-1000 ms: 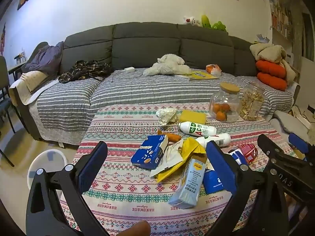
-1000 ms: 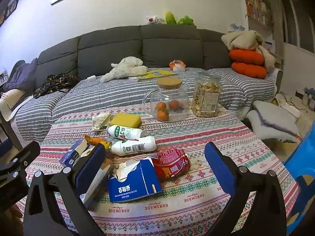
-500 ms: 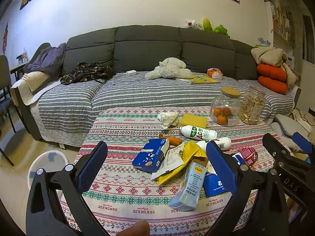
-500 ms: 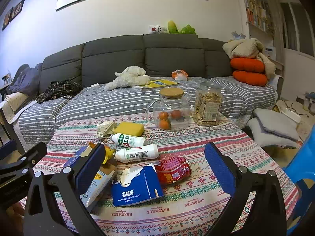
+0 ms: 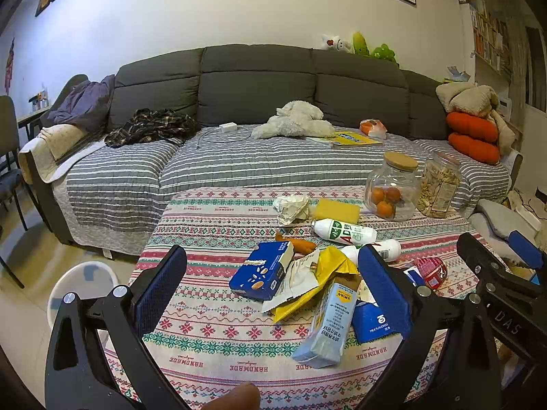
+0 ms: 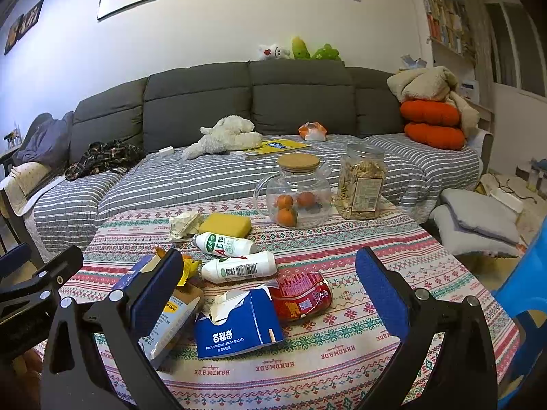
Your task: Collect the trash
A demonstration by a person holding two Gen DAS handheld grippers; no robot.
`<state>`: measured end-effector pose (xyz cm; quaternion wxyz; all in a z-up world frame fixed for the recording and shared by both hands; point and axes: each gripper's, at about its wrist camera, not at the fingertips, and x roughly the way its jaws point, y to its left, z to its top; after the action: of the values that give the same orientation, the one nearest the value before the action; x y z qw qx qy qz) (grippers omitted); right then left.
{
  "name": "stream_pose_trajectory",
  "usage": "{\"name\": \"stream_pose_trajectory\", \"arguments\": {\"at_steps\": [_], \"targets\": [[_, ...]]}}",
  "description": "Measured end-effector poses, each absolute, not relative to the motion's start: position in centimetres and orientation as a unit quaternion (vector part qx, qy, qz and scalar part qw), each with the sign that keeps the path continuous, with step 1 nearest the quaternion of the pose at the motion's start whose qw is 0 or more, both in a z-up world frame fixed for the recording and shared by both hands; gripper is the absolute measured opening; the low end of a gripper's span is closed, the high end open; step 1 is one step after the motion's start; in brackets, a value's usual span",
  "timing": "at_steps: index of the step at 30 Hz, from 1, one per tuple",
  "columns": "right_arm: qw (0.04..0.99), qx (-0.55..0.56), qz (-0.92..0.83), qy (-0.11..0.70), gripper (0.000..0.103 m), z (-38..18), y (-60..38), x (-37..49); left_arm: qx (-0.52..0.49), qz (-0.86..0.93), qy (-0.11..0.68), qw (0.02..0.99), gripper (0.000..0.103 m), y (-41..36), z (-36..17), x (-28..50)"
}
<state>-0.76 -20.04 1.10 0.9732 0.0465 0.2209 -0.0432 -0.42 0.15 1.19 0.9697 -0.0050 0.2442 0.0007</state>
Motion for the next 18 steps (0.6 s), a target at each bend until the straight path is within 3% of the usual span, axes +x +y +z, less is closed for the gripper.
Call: {"name": "stream_pose_trajectory", "arguments": {"at_steps": [18], "targets": [[0.975, 0.036, -0.042, 0.215, 0.098, 1.11, -19.53, -0.95, -0.01, 0.004, 0.245, 0.969, 0.096, 0.55, 1.52, -0.38]]}}
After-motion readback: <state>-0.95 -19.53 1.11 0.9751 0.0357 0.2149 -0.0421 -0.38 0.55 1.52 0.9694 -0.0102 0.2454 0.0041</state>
